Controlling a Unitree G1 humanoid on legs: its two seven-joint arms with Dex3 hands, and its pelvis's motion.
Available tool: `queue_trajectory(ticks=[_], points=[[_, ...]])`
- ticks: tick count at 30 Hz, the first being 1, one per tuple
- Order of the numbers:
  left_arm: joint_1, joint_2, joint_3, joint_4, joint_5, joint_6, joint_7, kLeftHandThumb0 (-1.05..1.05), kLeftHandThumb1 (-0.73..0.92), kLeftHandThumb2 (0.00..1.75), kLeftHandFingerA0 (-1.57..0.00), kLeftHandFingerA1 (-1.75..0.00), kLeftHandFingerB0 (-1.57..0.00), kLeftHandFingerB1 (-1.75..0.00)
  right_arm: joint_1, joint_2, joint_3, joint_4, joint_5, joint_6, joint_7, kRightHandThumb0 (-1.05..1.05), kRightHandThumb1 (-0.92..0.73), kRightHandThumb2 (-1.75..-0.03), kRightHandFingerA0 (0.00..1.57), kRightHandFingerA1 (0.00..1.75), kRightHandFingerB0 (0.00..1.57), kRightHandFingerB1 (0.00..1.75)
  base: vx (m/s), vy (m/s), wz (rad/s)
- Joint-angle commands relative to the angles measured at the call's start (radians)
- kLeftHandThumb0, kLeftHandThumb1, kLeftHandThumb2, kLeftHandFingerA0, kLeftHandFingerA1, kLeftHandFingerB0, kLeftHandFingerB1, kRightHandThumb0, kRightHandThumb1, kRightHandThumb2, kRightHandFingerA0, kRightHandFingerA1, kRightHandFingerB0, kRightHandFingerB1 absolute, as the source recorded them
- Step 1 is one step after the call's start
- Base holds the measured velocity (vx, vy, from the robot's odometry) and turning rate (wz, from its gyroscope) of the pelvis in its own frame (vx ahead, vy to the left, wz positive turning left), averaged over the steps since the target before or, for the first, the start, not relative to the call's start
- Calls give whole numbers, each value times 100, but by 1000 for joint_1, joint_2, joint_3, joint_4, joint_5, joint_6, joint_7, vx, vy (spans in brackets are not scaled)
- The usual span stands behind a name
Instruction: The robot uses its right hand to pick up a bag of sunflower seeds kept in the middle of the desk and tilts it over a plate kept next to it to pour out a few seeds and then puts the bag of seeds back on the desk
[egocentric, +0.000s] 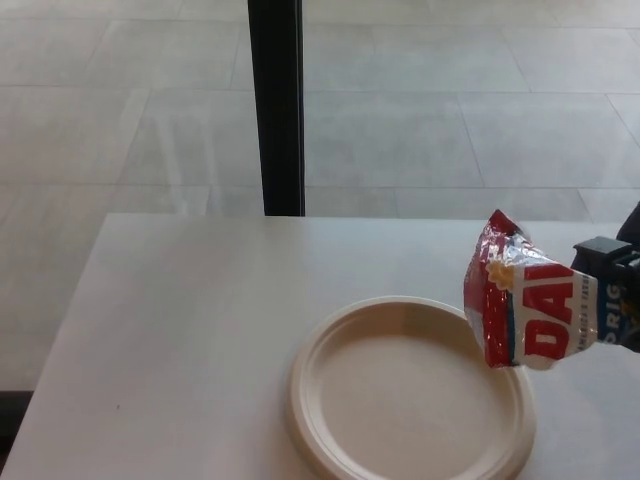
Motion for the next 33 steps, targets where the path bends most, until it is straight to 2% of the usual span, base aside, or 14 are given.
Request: queue_trajectory(ticks=[1,3,5,7,8,9,10,12,13,24,25,27,30,33], points=[[-2,19,10,1,-9,9,3,-86,88,66,-44,-61,-37,-41,-54,-18,2,-5,-3,1,84,-23,-64,-100,92,173,79,134,0,0,0],[-3,19,13,0,-10,12,6,-86,87,67,-44,-60,-37,-41,-71,-18,6,-6,-9,9,108,-23,-66,-92,90,171,78,133,0,0,0],[-9,20,13,1,-10,14,7,-84,87,65,-44,-61,-37,-41,-81,-22,9,-5,-16,6,109,-23,-64,-95,91,170,80,134,0,0,0],[-9,23,13,1,-10,10,-1,-87,86,66,-43,-61,-37,-42,-107,-25,21,-1,-32,11,130,-27,-69,-83,91,161,87,99,0,0,0],[-15,25,15,2,-11,12,-2,-82,66,109,-39,-64,-30,-52,-118,-30,29,-5,-49,21,138,-28,-69,-80,92,157,88,72,0,0,0],[-15,25,15,2,-10,12,-2,-82,66,109,-39,-64,-30,-52,-119,-31,30,-5,-51,22,139,-28,-69,-80,92,157,88,72,0,0,0],[-19,26,15,5,-9,16,-2,-87,87,66,-42,-59,-37,-41,-139,-42,47,-3,-85,18,132,-29,-70,-77,91,158,88,62,0,0,0],[-19,26,16,6,-9,16,-2,-87,87,66,-42,-59,-37,-41,-141,-42,50,-2,-84,19,132,-29,-70,-77,91,158,88,62,0,0,0],[-21,26,18,5,-10,16,-2,-87,86,65,-42,-59,-38,-41,-156,-48,61,1,-99,15,135,-32,-76,-70,87,163,69,44,0,0,0],[-28,30,20,-2,-9,12,-4,-89,86,66,-42,-62,-35,-43,-250,-95,141,-10,-221,-11,95,-37,-78,-70,83,156,75,45,0,0,0],[-30,30,21,-3,-10,18,-1,-88,87,66,-42,-61,-35,-42,-260,-98,151,-13,-243,-9,87,-39,-76,-68,88,154,85,51,0,0,0],[-25,31,12,-10,-2,8,-6,-87,88,66,-41,-62,-35,-43,-269,-98,155,-14,-247,-8,95,-40,-77,-69,87,157,83,51,0,0,0],[-29,32,7,-10,0,18,1,-89,88,66,-41,-61,-35,-43,-279,-99,160,-26,-254,-5,112,-41,-76,-70,89,168,86,67,0,0,0],[-32,35,6,-2,3,9,-1,-88,88,66,-41,-61,-35,-42,-284,-88,162,-27,-260,-37,53,-41,-69,-67,97,169,87,60,0,0,0]])
